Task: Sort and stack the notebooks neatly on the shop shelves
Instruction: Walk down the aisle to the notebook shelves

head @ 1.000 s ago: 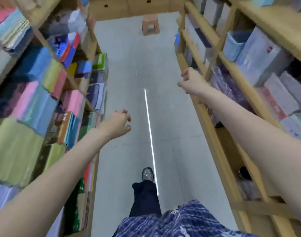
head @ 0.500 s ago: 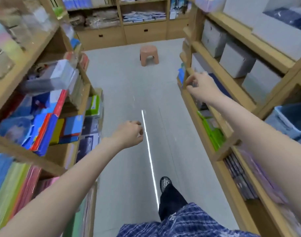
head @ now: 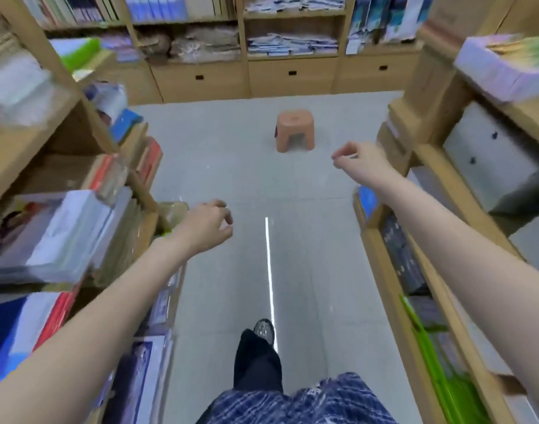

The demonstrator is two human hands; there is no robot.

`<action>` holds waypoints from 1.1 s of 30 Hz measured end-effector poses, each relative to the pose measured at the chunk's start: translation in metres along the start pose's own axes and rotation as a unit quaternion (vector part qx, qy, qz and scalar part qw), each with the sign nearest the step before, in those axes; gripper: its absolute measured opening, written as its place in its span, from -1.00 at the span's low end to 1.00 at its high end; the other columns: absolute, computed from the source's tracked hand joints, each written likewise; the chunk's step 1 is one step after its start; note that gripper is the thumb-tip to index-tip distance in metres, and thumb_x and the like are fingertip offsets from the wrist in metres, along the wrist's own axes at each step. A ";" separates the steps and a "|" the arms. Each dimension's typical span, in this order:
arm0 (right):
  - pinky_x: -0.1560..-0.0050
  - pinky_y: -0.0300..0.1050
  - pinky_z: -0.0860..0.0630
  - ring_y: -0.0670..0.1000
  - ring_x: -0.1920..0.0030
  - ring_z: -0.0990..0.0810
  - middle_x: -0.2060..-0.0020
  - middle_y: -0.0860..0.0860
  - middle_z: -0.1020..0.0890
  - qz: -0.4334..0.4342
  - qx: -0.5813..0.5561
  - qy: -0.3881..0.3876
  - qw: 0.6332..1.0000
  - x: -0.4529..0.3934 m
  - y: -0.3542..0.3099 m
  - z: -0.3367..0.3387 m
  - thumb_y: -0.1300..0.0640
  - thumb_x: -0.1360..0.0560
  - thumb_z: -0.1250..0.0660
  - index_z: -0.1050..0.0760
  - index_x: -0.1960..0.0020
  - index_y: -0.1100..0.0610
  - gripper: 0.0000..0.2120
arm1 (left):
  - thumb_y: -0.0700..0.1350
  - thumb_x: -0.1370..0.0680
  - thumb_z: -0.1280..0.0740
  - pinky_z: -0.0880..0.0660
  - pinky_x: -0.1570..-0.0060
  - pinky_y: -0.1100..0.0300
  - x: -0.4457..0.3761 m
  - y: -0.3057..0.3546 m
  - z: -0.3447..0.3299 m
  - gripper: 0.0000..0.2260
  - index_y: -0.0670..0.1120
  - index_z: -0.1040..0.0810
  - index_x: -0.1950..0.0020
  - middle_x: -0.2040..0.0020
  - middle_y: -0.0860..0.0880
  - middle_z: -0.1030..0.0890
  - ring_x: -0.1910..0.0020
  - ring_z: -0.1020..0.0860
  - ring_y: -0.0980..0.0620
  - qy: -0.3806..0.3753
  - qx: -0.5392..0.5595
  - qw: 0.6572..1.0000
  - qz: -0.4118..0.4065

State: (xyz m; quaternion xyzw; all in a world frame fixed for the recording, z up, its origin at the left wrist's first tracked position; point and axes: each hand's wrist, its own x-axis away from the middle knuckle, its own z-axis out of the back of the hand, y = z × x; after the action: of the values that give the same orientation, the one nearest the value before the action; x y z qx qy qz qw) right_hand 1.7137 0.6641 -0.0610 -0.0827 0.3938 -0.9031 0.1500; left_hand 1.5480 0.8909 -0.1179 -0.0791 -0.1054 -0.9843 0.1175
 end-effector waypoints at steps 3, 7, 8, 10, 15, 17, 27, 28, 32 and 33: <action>0.20 -0.32 -0.37 0.11 -0.14 -0.52 -0.05 0.13 -0.60 -0.025 0.011 0.001 1.000 -0.105 -0.017 -0.004 0.22 -0.50 -0.24 -0.56 -0.05 0.17 -0.82 | -0.08 -0.55 -0.24 -0.29 -0.29 0.07 -0.113 -0.024 0.032 -0.75 -0.11 -0.53 -0.18 -0.36 -0.10 -0.39 -0.30 -0.38 -0.14 -0.004 0.018 1.000 -0.020; -0.14 -0.12 -0.33 0.14 -0.28 -0.37 -0.22 0.13 -0.44 -0.001 0.067 0.014 0.998 -0.230 -0.024 0.006 0.16 -0.52 -0.22 -0.50 -0.10 0.11 -0.81 | -0.09 -0.56 -0.23 -0.31 -0.23 0.09 -0.247 -0.038 0.083 -0.79 -0.11 -0.55 -0.13 -0.31 -0.07 -0.43 -0.27 -0.39 -0.10 0.022 0.052 0.997 -0.046; -0.16 -0.10 -0.31 0.15 -0.29 -0.35 -0.23 0.15 -0.42 -0.001 0.082 0.021 0.996 -0.266 -0.024 0.007 0.15 -0.52 -0.22 -0.50 -0.11 0.11 -0.81 | -0.10 -0.56 -0.23 -0.32 -0.22 0.10 -0.284 -0.042 0.093 -0.80 -0.12 -0.56 -0.12 -0.30 -0.07 -0.45 -0.25 -0.41 -0.09 0.036 0.062 0.996 -0.052; -0.19 -0.08 -0.30 0.16 -0.30 -0.35 -0.23 0.16 -0.42 -0.003 0.095 0.025 0.995 -0.335 -0.021 0.005 0.13 -0.52 -0.23 -0.50 -0.09 0.10 -0.82 | -0.11 -0.56 -0.24 -0.32 -0.20 0.10 -0.351 -0.049 0.106 -0.81 -0.13 -0.57 -0.09 -0.27 -0.07 -0.48 -0.23 -0.43 -0.09 0.056 0.080 0.994 -0.055; -0.12 -0.12 -0.28 0.13 -0.29 -0.34 -0.20 0.14 -0.44 0.019 0.065 -0.001 0.998 -0.521 -0.026 -0.023 0.07 -0.50 -0.30 -0.51 0.00 0.06 -0.89 | -0.11 -0.54 -0.25 -0.34 -0.20 0.10 -0.523 -0.083 0.130 -0.82 -0.13 -0.59 -0.06 -0.26 -0.07 -0.49 -0.22 -0.44 -0.09 0.063 0.078 0.994 -0.043; -0.08 -0.13 -0.31 0.12 -0.29 -0.35 -0.21 0.14 -0.44 0.030 0.041 -0.024 0.998 -0.594 -0.040 -0.036 0.08 -0.50 -0.31 -0.53 -0.02 0.11 -0.85 | -0.11 -0.54 -0.25 -0.34 -0.21 0.09 -0.591 -0.101 0.150 -0.82 -0.12 -0.59 -0.05 -0.26 -0.07 -0.49 -0.23 -0.43 -0.08 0.071 0.073 0.994 -0.031; -0.17 -0.01 -0.39 0.15 -0.31 -0.32 -0.23 0.13 -0.43 0.061 0.041 -0.071 0.995 -0.939 -0.108 -0.097 0.06 -0.50 -0.29 -0.51 0.04 0.05 -0.91 | -0.04 -0.54 -0.26 -0.25 -0.26 0.06 -0.907 -0.208 0.236 -0.82 -0.08 -0.61 0.03 -0.32 -0.04 -0.44 -0.31 -0.34 -0.09 0.089 0.048 0.995 0.014; -0.24 0.02 -0.34 0.15 -0.31 -0.32 -0.23 0.14 -0.43 0.055 0.043 -0.069 0.995 -0.977 -0.111 -0.104 0.06 -0.50 -0.29 -0.52 0.03 0.06 -0.90 | -0.03 -0.54 -0.27 -0.22 -0.28 0.06 -0.946 -0.220 0.243 -0.81 -0.09 -0.61 0.04 -0.34 -0.05 -0.43 -0.34 -0.31 -0.09 0.087 0.045 0.995 0.014; -0.28 0.02 -0.33 0.15 -0.32 -0.30 -0.25 0.15 -0.40 0.006 0.045 -0.056 0.997 -1.117 -0.130 -0.117 0.07 -0.51 -0.28 -0.53 -0.06 0.14 -0.81 | 0.00 -0.56 -0.25 -0.14 -0.32 0.04 -1.086 -0.260 0.280 -0.79 -0.08 -0.61 -0.01 -0.40 -0.04 -0.35 -0.38 -0.24 -0.09 0.062 0.035 0.997 -0.008; -0.28 0.03 -0.34 0.15 -0.32 -0.31 -0.26 0.14 -0.40 -0.007 0.045 -0.052 0.998 -1.150 -0.135 -0.119 0.07 -0.51 -0.28 -0.54 -0.07 0.15 -0.80 | 0.00 -0.56 -0.24 -0.13 -0.33 0.04 -1.118 -0.268 0.289 -0.78 -0.07 -0.60 -0.05 -0.42 -0.04 -0.33 -0.39 -0.23 -0.09 0.046 0.026 0.999 -0.008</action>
State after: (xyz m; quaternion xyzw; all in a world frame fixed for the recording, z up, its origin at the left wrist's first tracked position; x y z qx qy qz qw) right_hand 2.7362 1.2194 -0.0777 -0.1260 0.3440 -0.9153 0.1674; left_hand 2.5922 1.4513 -0.0911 -0.0295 -0.1258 -0.9847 0.1168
